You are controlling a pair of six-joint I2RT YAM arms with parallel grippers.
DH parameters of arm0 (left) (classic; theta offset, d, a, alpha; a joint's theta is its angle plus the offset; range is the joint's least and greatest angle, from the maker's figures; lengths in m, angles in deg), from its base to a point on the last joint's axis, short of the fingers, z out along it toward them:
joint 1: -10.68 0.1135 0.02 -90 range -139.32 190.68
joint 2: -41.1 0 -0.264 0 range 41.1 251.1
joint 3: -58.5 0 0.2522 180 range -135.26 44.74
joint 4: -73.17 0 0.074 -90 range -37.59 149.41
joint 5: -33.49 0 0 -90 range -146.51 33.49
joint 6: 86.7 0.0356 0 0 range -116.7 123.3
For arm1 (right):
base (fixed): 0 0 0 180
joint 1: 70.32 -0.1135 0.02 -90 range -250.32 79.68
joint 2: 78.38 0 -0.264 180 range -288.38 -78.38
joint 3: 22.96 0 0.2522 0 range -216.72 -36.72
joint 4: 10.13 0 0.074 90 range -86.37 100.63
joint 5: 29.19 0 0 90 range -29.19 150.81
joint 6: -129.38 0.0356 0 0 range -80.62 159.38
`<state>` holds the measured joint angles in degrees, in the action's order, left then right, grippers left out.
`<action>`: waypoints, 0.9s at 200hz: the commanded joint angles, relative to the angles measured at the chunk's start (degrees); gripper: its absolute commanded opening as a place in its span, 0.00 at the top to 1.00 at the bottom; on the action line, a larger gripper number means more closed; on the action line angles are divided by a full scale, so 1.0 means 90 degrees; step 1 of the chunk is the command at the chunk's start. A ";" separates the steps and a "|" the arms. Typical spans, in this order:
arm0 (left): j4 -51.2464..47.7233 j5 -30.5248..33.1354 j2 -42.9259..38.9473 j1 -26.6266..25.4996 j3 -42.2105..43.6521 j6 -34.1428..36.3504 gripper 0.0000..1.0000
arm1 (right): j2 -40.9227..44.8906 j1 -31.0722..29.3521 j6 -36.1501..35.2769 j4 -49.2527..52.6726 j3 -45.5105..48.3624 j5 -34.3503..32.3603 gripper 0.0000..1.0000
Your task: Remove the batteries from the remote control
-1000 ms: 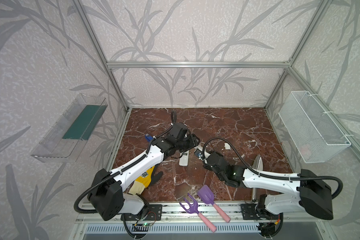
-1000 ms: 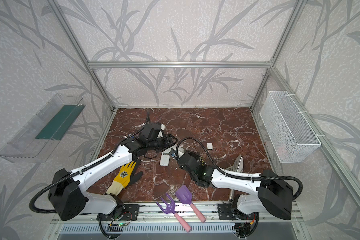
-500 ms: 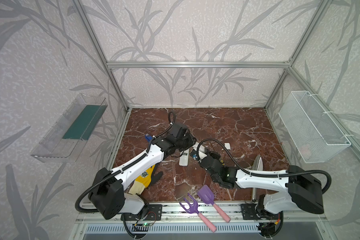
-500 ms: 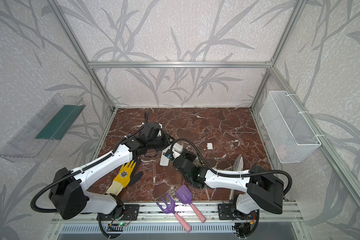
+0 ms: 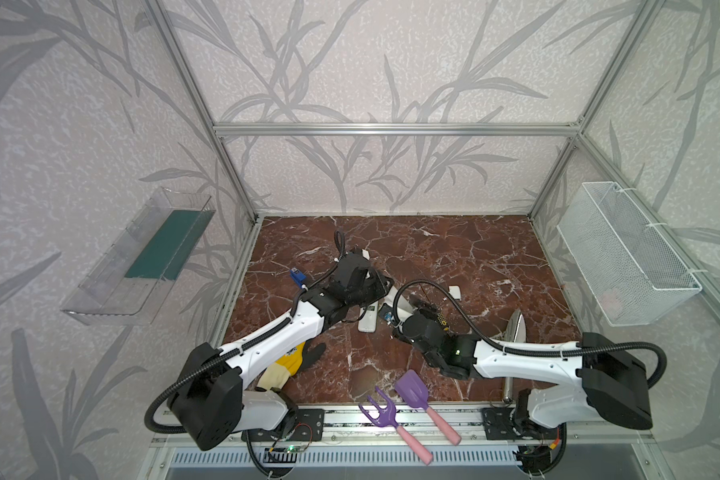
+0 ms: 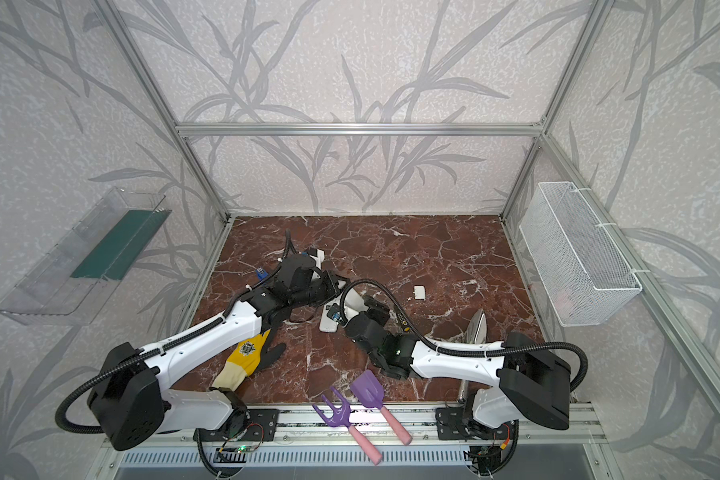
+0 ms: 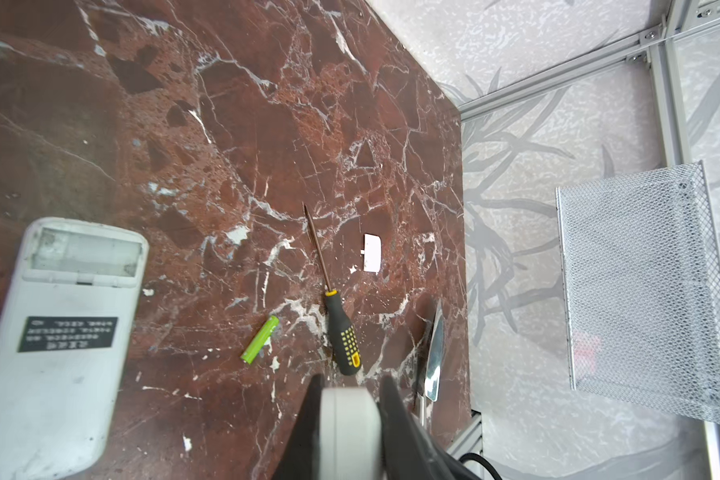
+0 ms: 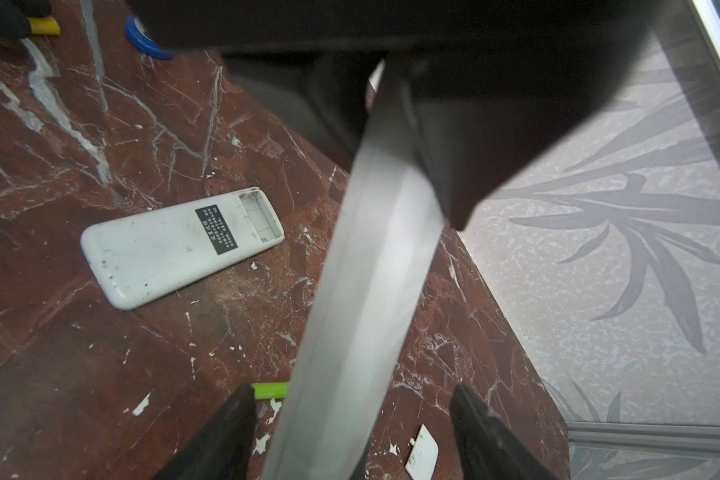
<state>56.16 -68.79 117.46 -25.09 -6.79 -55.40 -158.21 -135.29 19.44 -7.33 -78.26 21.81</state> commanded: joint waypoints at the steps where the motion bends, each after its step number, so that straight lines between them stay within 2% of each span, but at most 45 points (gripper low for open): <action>1: 0.0687 -0.0029 -0.0124 0.0219 0.0308 0.0138 1.00 | 0.0489 0.0119 0.0766 0.0574 -0.0204 0.0785 0.17; 21: 0.0988 -0.0148 -0.0150 0.0345 0.0510 0.0182 1.00 | 0.0945 0.0347 0.1392 0.1020 -0.0091 0.1638 0.11; 40: 0.1364 -0.0188 -0.0247 0.0381 0.0748 0.0363 1.00 | 0.1385 0.0657 0.2155 0.1458 -0.0080 0.2425 0.10; 48: 0.1512 -0.0213 -0.0303 0.0390 0.0852 0.0454 1.00 | 0.1507 0.0994 0.2535 0.1671 -0.0120 0.2673 0.10; 74: 0.2230 -0.0330 -0.0559 0.0392 0.1295 0.0667 1.00 | 0.1636 0.1702 0.3844 0.2153 -0.0310 0.3683 0.16; 114: 0.3353 -0.0267 -0.1048 0.0392 0.2060 0.0836 1.00 | 0.1225 0.2522 0.6024 0.1519 -0.0280 0.5526 0.25; 128: 0.3690 -0.0245 -0.1163 0.0397 0.2229 0.0829 1.00 | 0.0987 0.2653 0.6419 0.0987 -0.0253 0.6097 0.29; 180: 0.4614 -0.0115 -0.1181 0.0411 0.2375 0.0375 1.00 | 0.0482 0.2744 0.7018 0.0308 -0.0645 0.6687 0.33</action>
<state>89.45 -70.95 107.60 -21.66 14.59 -49.58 -153.55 -111.01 77.58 1.15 -80.92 76.58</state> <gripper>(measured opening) 0.158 0.675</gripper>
